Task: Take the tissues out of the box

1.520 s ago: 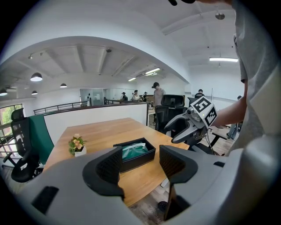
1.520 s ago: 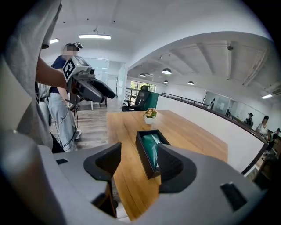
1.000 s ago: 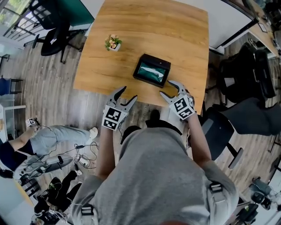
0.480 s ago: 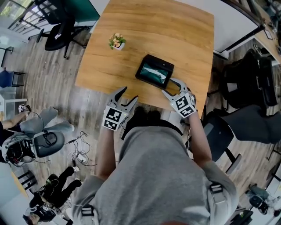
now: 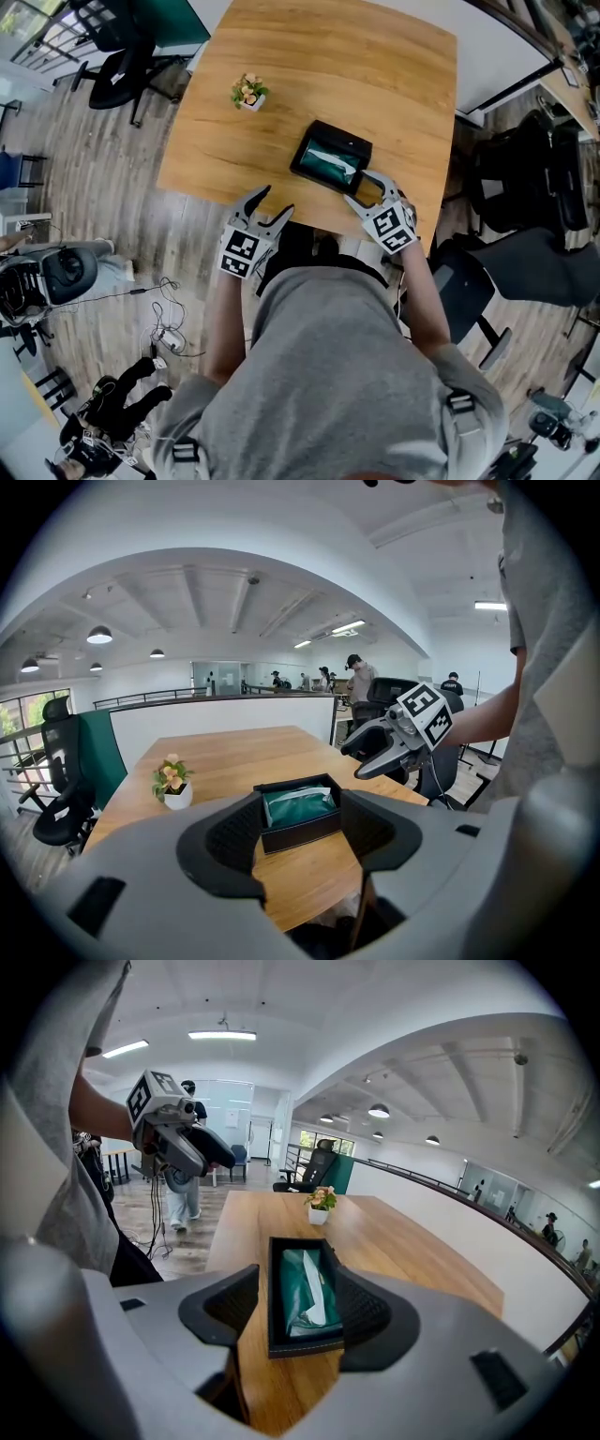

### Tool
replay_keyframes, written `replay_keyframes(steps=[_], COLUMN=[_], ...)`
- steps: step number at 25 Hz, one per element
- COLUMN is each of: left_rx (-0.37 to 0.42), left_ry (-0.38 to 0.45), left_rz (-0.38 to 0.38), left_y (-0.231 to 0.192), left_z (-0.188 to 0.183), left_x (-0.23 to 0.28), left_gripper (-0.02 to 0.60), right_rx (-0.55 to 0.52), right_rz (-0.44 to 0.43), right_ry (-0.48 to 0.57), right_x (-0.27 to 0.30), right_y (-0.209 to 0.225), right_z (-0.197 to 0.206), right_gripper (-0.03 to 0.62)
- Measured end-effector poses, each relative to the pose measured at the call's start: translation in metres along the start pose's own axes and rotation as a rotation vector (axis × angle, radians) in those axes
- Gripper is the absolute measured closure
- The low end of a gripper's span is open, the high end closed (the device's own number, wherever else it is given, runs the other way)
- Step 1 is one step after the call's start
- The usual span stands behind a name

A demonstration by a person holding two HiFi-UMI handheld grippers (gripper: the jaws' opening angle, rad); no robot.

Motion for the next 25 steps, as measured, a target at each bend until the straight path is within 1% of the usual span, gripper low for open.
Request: replay_keyframes(steps=[4,10,15,25], left_rx=[-0.008,-0.028,-0.035,-0.020], left_ry=[-0.012,-0.033,-0.052,-0.108], left_rz=[0.009,0.030,0.049,0.097], left_y=[-0.017,-0.043,-0.064,-0.090], left_z=[0.001,0.003,0.005,0.006], left_x=[0.005,0.014,0.027,0.052], left_gripper=[0.304,0.304,0.304,0.304], right_rx=[-0.005,-0.004,0.019,0.015], right_rz=[0.002,-0.031,-0.049,-0.109], right_ry=[-0.021,-0.070,-0.092,-0.171], right_x=[0.015,0.041,0.064,0.104], right_y=[0.005,0.012,0.018,0.026], right_z=[-0.004,-0.005,-0.005,0.007], right_gripper=[0.327,0.324,0.324,0.324])
Point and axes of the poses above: the fingertips, and each gripper's own axes: x forward along the fingers, y to its right, z out of its underside, the point moved 8 cm from there along -x, backward along the fingers, and after that the axes turned 6 degrees about -x, right-handed, at the moved point
